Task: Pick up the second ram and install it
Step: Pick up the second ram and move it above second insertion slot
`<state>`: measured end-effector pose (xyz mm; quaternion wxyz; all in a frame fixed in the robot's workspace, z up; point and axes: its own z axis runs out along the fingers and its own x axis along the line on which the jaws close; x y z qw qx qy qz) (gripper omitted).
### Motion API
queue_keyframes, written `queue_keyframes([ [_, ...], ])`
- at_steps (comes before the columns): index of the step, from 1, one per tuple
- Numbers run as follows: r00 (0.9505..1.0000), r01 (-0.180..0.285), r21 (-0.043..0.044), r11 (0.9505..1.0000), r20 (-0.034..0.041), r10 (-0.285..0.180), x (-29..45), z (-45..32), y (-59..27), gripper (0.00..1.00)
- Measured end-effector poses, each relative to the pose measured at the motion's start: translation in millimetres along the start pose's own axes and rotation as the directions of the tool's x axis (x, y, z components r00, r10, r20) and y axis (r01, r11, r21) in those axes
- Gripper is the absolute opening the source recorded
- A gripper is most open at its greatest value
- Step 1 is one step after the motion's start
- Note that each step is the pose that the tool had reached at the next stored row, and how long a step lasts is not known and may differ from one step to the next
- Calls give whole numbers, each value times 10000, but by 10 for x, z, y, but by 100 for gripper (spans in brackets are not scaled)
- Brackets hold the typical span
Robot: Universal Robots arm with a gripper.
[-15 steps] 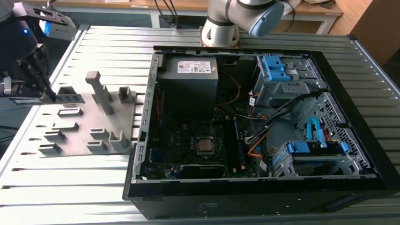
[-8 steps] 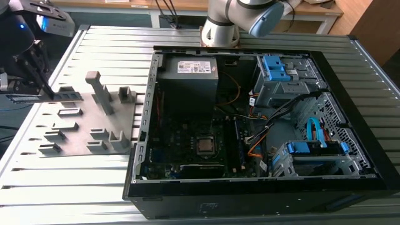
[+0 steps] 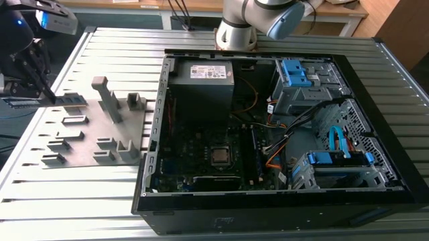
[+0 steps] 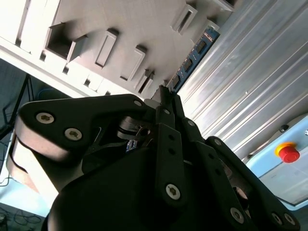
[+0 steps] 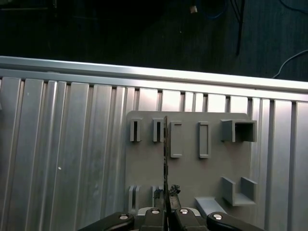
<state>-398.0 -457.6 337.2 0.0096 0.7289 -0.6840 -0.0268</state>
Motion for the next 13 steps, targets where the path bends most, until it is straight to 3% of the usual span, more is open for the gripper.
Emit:
queue_keyframes([
  [13,10000,0,0,10000,0,0,-3,-128,7,14],
])
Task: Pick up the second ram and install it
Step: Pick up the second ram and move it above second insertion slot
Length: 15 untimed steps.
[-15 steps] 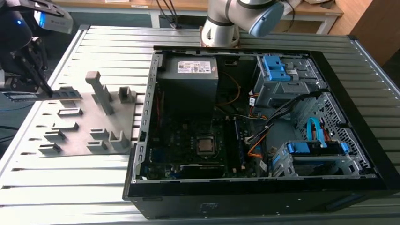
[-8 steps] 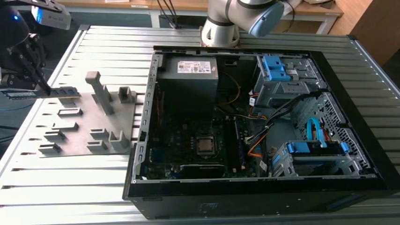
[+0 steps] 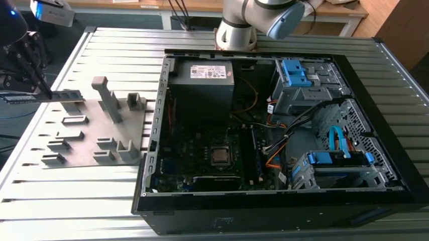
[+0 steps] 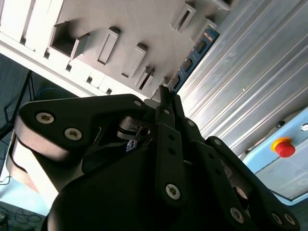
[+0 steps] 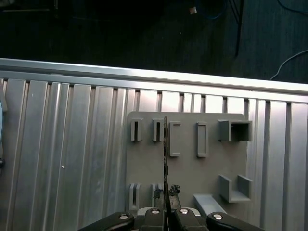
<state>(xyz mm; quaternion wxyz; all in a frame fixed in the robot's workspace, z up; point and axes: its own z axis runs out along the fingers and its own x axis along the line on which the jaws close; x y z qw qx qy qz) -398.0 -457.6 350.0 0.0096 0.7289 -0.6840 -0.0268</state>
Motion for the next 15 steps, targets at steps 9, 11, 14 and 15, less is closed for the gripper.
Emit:
queue_keyframes([
  [9,10000,0,1,10000,0,0,-3,-95,5,14],
  [11,10000,0,0,10000,0,0,-3,-117,6,14],
  [14,10000,0,-1,10000,-1,0,-4,-149,7,14],
  [15,10000,0,0,10000,0,0,-4,-160,8,14],
])
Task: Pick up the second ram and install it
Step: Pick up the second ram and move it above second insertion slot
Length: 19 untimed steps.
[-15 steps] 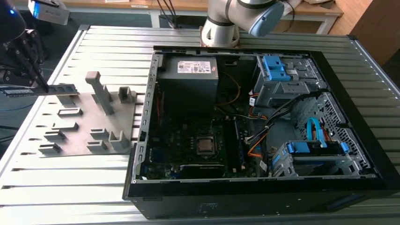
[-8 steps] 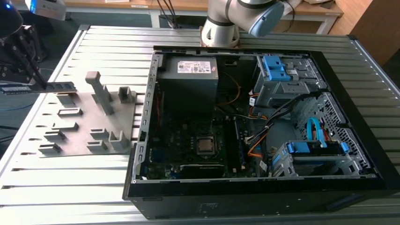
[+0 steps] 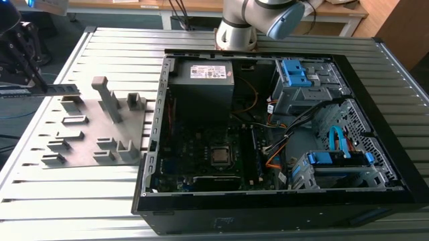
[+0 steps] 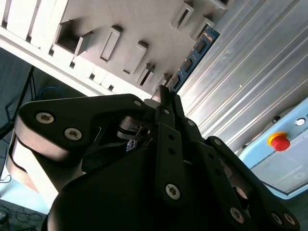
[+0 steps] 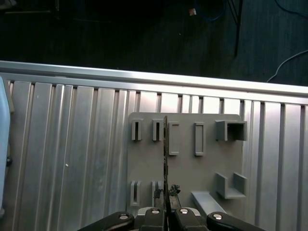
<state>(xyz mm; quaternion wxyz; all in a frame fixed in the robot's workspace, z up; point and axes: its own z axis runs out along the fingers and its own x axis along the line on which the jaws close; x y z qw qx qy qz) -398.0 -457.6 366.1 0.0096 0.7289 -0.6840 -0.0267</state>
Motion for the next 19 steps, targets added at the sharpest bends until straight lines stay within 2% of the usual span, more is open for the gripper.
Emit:
queue_keyframes([
  [19,10000,0,-1,10000,0,0,-5,-195,10,14],
])
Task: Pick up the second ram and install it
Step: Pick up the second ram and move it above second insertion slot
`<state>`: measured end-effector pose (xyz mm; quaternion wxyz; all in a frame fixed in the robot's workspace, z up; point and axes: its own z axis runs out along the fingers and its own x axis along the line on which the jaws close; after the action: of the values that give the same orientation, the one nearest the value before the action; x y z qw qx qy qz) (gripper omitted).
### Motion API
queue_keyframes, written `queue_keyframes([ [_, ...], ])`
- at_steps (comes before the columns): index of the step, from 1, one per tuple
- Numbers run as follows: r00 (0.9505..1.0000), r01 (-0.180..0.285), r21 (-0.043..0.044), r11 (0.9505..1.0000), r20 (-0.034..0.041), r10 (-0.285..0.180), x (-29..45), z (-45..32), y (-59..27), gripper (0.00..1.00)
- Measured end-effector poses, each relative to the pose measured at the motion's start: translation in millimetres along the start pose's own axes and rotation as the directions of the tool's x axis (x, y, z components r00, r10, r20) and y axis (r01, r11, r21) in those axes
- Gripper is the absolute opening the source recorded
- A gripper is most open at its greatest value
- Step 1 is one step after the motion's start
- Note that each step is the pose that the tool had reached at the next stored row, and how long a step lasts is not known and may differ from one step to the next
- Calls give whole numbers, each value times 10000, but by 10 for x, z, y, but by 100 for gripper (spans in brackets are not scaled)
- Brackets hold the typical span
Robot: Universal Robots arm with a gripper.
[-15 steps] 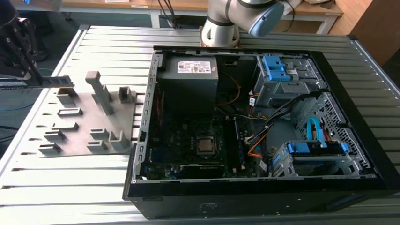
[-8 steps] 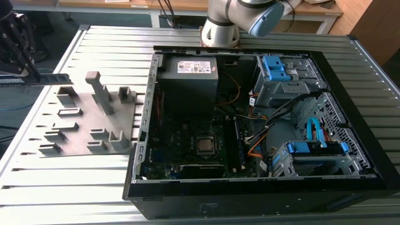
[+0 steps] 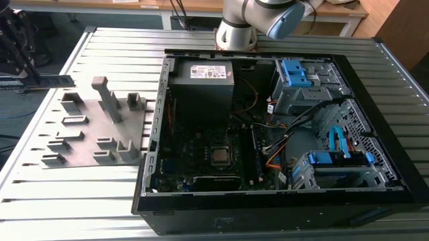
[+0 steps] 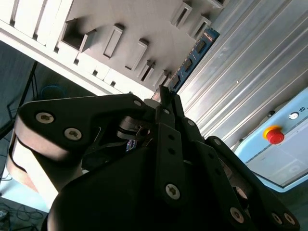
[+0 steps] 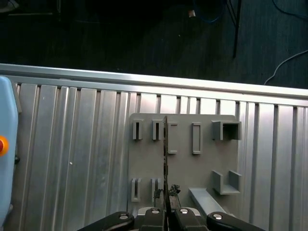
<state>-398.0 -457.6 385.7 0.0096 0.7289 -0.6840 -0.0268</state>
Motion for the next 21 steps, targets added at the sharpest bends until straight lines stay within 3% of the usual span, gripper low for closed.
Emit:
queue_keyframes([
  [21,10000,0,1,10000,1,0,-6,-233,12,14],
])
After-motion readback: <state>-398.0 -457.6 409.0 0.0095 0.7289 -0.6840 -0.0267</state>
